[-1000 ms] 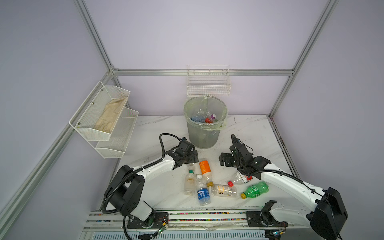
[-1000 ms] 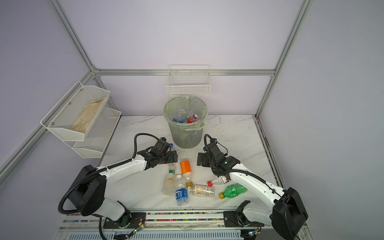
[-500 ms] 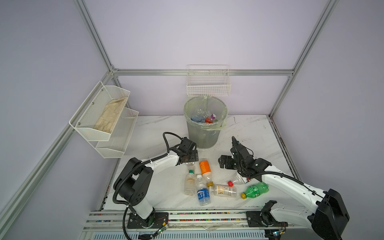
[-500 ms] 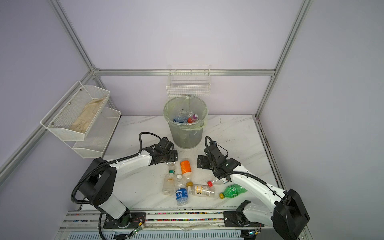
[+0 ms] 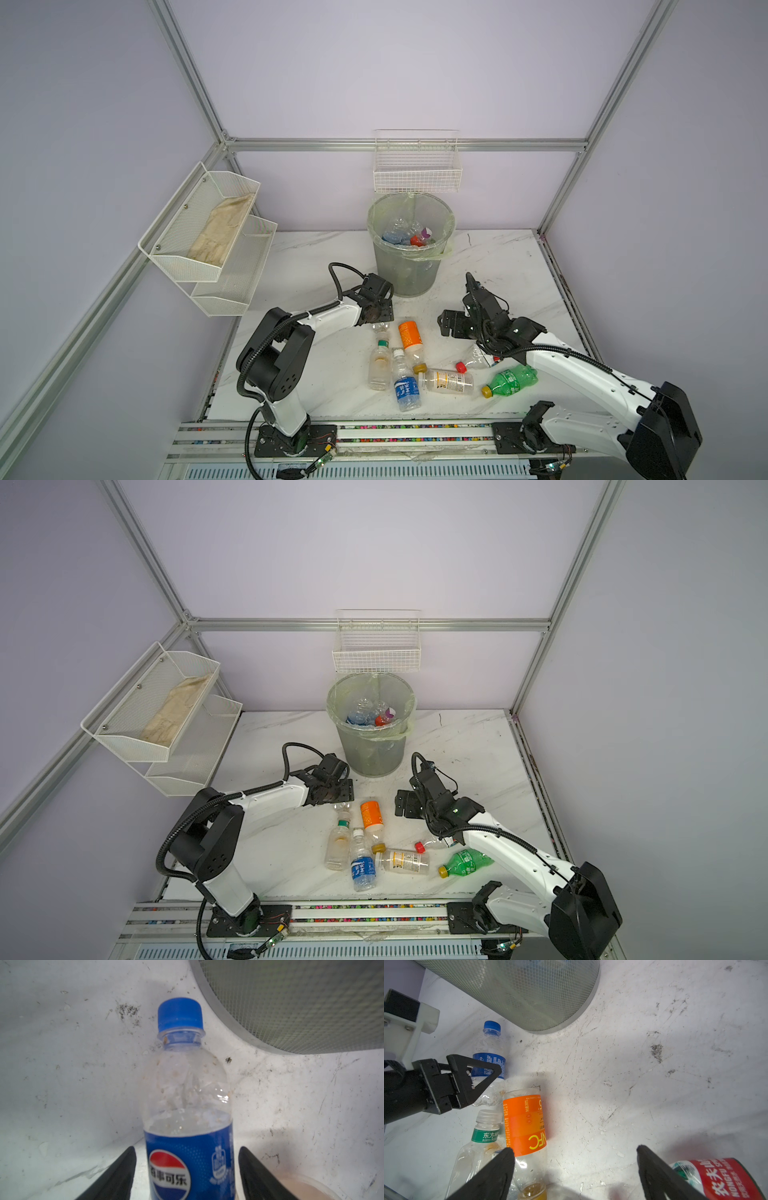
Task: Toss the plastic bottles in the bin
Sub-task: 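Lower the left gripper onto the blue-capped Pepsi bottle and close, then lift the Pepsi bottle with the left gripper and release it into the bin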
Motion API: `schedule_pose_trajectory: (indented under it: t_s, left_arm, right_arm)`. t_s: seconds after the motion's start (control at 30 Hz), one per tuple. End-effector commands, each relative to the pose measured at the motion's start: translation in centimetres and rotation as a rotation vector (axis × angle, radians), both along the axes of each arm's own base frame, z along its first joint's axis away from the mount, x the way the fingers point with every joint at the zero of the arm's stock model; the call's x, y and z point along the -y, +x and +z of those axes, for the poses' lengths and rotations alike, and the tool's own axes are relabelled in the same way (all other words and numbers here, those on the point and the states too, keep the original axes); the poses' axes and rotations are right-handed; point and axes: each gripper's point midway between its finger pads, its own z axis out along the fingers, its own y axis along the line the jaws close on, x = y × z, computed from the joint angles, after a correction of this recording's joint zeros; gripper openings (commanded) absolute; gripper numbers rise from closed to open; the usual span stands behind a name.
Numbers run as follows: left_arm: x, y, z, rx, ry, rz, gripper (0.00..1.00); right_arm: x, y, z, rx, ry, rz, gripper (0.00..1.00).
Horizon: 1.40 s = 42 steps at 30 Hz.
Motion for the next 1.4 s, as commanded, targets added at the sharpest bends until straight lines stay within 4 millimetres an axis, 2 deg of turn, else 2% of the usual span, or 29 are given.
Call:
schedule_pose_trajectory:
  t_s: [0.0, 0.2, 0.3, 0.43, 0.67, 0.87, 1.07, 1.17, 1.2, 1.37]
  left_arm:
    - [0.8, 2.2, 2.8, 0.065, -0.027, 0.004, 0.70]
    - [0.5, 1.9, 2.6, 0.062, -0.018, 0.005, 0.62]
    - [0.4, 1.7, 2.8, 0.066, -0.017, 0.003, 0.58]
    - [0.3, 1.6, 3.5, 0.080, -0.018, -0.004, 0.53]
    - [-0.3, 1.2, 5.4, 0.121, -0.022, -0.005, 0.44]
    - [-0.9, 0.8, 7.2, 0.150, -0.023, 0.003, 0.43]
    - [-2.4, -0.2, 9.3, 0.197, -0.013, 0.033, 0.43]
    - [-3.2, -0.7, 10.7, 0.228, -0.006, 0.048, 0.43]
    - [-3.5, -0.9, 12.4, 0.267, -0.021, 0.054, 0.43]
    - [-4.5, -1.6, 16.2, 0.363, -0.035, 0.058, 0.43]
  right_arm:
    - [1.9, 0.4, 2.6, 0.052, -0.037, -0.087, 0.97]
    - [6.0, 1.0, 6.2, 0.091, -0.093, -0.237, 0.97]
    - [8.2, 1.7, 7.3, 0.081, -0.106, -0.286, 0.97]
    - [9.8, 2.2, 8.1, 0.091, -0.108, -0.314, 0.97]
    - [9.7, 2.2, 7.3, 0.068, -0.100, -0.308, 0.97]
    - [9.5, 2.1, 7.3, 0.069, -0.092, -0.300, 0.97]
    - [9.5, 2.0, 7.2, 0.072, -0.090, -0.291, 0.97]
    - [9.5, 2.0, 7.2, 0.074, -0.091, -0.288, 0.97]
    - [9.5, 1.9, 7.1, 0.073, -0.092, -0.288, 0.97]
    - [9.4, 1.9, 7.2, 0.077, -0.082, -0.285, 0.97]
